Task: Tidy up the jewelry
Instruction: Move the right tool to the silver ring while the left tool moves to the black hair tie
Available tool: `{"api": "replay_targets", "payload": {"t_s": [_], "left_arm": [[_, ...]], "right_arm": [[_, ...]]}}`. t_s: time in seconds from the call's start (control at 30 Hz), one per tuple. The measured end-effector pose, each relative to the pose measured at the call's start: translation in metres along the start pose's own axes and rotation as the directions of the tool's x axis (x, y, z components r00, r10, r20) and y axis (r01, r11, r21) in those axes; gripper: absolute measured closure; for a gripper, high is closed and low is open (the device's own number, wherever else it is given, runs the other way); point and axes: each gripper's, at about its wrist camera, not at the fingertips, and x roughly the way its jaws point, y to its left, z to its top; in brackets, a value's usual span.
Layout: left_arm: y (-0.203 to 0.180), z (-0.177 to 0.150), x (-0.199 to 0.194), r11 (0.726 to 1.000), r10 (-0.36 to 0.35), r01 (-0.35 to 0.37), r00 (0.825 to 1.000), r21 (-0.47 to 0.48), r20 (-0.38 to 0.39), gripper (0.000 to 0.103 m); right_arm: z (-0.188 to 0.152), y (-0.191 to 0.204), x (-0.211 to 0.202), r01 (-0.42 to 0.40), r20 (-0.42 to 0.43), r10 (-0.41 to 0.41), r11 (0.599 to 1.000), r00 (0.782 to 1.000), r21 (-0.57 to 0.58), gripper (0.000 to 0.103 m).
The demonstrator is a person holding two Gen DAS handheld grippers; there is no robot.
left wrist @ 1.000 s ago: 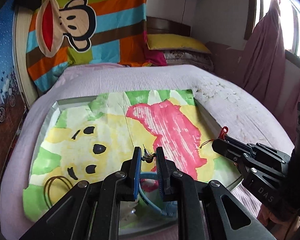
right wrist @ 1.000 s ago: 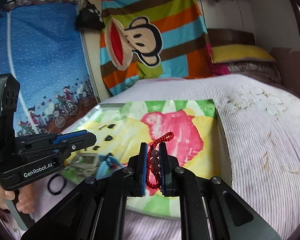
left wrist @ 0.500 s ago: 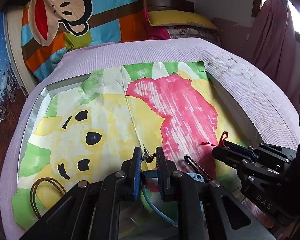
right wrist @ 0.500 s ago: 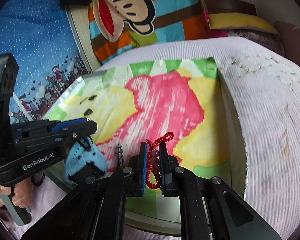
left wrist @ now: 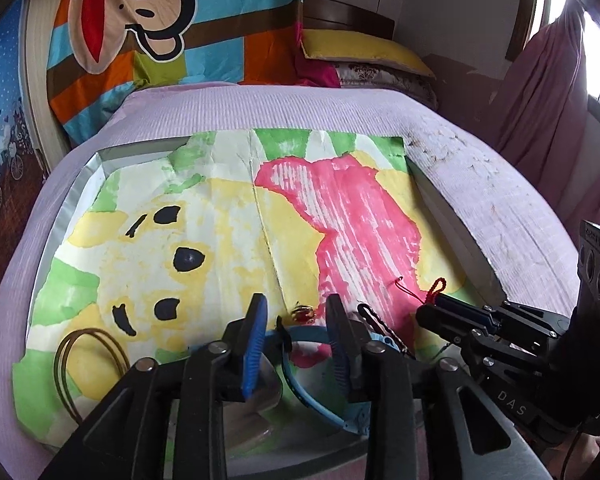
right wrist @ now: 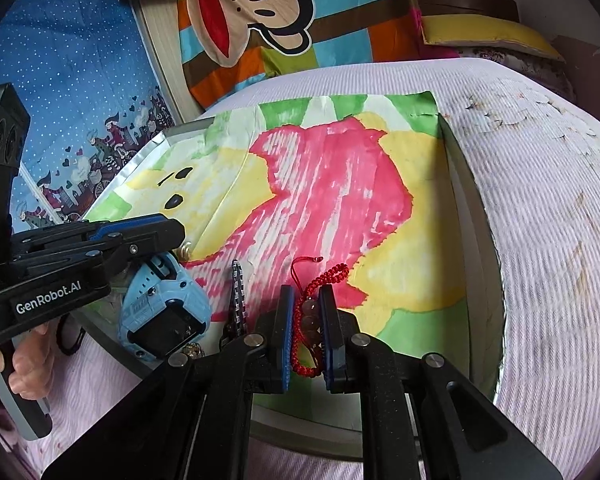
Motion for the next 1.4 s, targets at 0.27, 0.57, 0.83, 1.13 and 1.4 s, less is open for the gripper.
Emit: {"api": "replay_targets", "payload": {"t_s": [0.27,0.57,0.83,1.13,1.4], "left_arm": [[0.015,-0.019,-0.042,0.998,-0.015,0.022,0.992,-0.055,0.122,0.045],[0.026,-0.049,-0.089,0.998,0.042,-0.028,0.972,-0.063,0.23,0.016],[0.034,-0.08,-0.127,0.994,0.094,-0.071,0.941,-0.082,0.325,0.0],[0.032,-0.117,-0.163,0.991,0.134,-0.131,0.895,-0.037,0.425,0.0],[0.031,-0.145,-0.183,0.981,0.165,-0.194,0.869,0.015,0.466,0.0]], "right_arm": [[-0.005,-0.001,-0.037,0.001,0.112,-0.002,1.0,0.994,0.011,0.065],[-0.022,0.009,-0.085,0.018,0.244,-0.019,1.0,0.97,0.008,0.04],[-0.049,0.03,-0.126,0.058,0.369,-0.049,0.998,0.928,-0.014,0.009],[-0.087,0.053,-0.152,0.08,0.459,-0.054,0.996,0.887,-0.036,0.001],[-0.118,0.077,-0.175,0.113,0.521,-0.058,0.991,0.851,-0.074,0.001]]}}
